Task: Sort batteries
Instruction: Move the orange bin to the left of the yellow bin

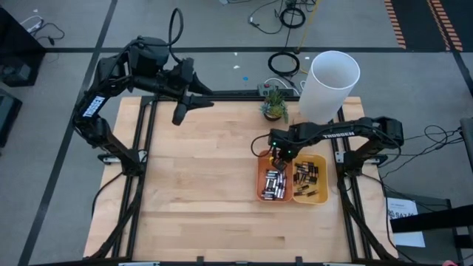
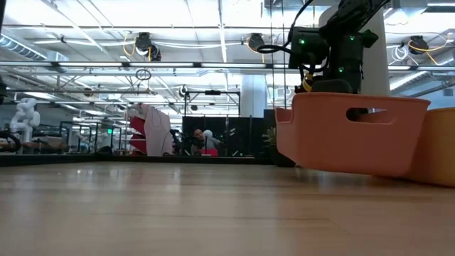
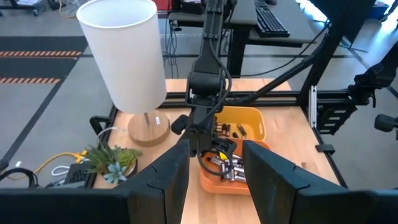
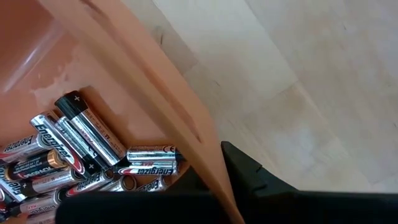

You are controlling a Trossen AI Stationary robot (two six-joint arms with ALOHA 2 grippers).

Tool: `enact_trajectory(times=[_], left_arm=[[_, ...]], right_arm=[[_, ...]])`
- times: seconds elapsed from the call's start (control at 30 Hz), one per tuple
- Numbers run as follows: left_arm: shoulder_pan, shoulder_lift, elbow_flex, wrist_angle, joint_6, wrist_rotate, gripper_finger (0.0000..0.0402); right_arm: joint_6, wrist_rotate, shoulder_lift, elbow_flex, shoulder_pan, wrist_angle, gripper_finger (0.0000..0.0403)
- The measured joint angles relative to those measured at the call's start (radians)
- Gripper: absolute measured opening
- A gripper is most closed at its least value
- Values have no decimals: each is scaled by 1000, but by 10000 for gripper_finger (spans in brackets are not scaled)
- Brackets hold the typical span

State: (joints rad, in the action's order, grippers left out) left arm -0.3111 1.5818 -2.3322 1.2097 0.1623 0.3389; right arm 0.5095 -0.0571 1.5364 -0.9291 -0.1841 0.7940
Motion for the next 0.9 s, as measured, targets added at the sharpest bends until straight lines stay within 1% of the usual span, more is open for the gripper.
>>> enact_trajectory(times=[0.23,0.3,0.47,0.57,0.73,0.9], left_arm=[[4,0,0,3,-1,0,157],[11,0,0,4,0,0,157],[15,0,0,4,3,0,157],[15,0,0,4,8,0,157],[20,0,0,12,7,0,157],[20,0,0,11,13,0,157]], right_arm=[[-19,-1,0,0,0,3,4],[-23,-4,0,0,0,3,12],[-39,-57,0,-1,0,1,37],[-50,-57,0,-1,1,1,55],[-81,-7,0,-1,1,-1,82],[-128,25,0,-1,1,-1,95]])
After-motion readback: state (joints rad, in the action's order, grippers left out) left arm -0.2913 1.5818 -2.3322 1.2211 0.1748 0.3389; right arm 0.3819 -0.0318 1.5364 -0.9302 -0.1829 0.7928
